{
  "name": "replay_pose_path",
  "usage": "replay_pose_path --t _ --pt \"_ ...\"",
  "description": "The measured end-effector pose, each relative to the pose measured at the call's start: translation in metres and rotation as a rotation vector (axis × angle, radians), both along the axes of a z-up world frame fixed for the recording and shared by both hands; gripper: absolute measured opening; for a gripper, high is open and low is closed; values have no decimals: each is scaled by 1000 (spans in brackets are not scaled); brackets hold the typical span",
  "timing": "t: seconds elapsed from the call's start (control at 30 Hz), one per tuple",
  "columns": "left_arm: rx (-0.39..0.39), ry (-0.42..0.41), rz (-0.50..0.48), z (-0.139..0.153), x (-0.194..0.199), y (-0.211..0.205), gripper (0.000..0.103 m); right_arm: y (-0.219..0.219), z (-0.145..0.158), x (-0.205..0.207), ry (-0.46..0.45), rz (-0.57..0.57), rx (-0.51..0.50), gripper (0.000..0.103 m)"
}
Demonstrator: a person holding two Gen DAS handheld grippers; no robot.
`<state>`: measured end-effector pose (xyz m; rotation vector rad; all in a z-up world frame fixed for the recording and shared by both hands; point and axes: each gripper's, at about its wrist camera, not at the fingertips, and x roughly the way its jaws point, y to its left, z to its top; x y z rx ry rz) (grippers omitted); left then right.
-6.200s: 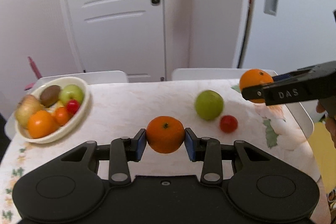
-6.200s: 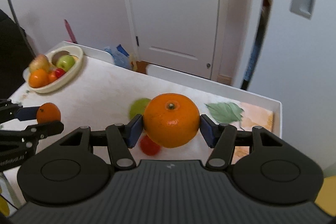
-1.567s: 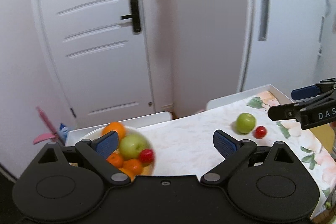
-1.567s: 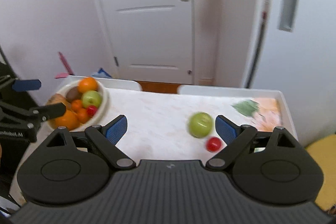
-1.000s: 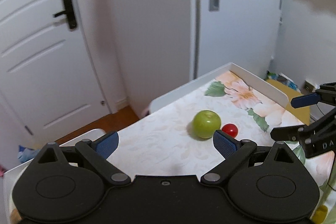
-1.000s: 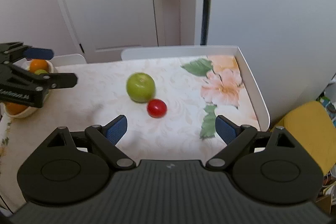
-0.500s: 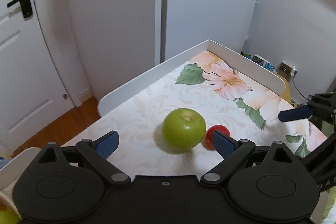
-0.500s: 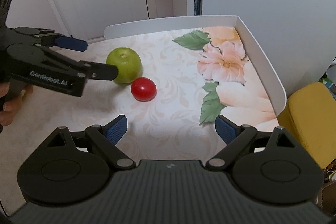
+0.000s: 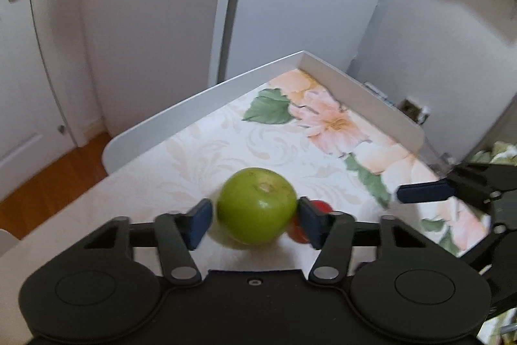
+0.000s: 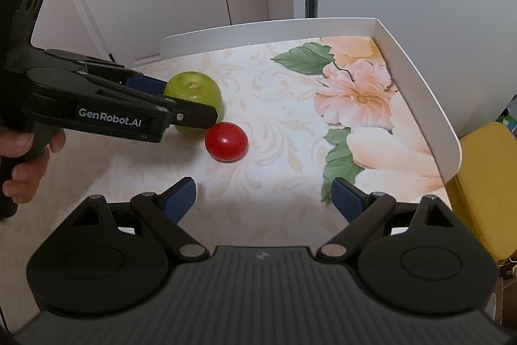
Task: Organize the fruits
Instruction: 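Grasp the green apple with the left tool while the right tool grasps the red tomato, then carry the green apple and tomato over the duck bowl with both tools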
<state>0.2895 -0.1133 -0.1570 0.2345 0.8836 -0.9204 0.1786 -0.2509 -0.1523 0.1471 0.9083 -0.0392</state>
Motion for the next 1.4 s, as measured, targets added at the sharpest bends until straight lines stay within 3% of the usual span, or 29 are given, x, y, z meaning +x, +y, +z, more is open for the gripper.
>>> replay_pose_path --t 0.47,0.7,1.13,1.2,1.4 --pt "54 -62 48 4 -2 31 59 13 -10 18 -1 48 -6 102" --pt "76 -75 83 6 -6 47 59 16 -13 29 -1 81 -25 84" --pt "79 -79 125 7 -20 63 59 25 -13 39 -29 110 -49 65" --pt "80 -78 134 7 -23 65 59 26 -12 39 -32 116 -51 48" --pt "70 -70 185 10 -34 78 58 29 -5 34 -52 116 -56 48"
